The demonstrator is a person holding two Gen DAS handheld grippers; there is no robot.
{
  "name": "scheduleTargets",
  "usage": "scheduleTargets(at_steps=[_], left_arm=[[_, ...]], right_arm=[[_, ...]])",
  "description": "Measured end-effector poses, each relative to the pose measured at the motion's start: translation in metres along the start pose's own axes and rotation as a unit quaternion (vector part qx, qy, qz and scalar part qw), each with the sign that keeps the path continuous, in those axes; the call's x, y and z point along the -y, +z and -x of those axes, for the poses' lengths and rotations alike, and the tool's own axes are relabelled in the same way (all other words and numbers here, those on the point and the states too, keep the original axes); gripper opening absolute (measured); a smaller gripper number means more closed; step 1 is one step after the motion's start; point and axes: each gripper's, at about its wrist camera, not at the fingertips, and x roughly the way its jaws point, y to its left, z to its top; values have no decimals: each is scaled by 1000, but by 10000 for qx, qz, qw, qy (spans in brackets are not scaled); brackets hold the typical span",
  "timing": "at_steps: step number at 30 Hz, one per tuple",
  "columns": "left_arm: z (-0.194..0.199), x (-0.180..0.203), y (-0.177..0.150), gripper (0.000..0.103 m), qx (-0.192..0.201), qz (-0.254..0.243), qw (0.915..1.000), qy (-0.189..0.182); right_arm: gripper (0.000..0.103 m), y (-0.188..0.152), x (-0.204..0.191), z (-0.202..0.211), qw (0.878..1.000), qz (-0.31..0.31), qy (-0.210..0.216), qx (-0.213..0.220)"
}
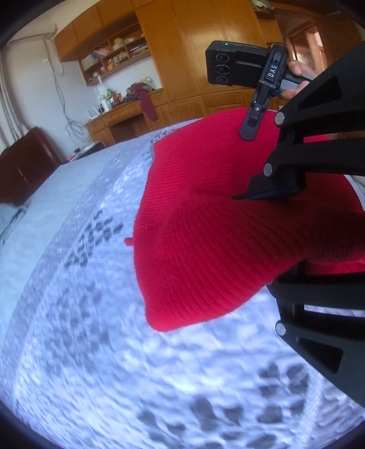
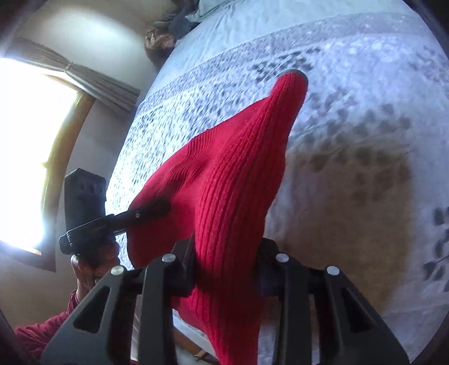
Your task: Fold small clothes
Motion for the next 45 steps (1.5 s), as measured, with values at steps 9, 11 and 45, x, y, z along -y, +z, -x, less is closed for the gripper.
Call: scheduleTargets(at_steps=[9,11,45], left_arm=[[-134,14,16,34,-717,203,9956,570],[-140,5,13,37,-624,292,9963,508],[-92,44,-125,43,-725,-771,9672,2309]], right_arm=[[36,15,146,-28,9910,-1217,-270,-489],[40,9,160,-30,9896,-1386,92,-372],[12,-134,131,18,9930,-960,-422,-543]])
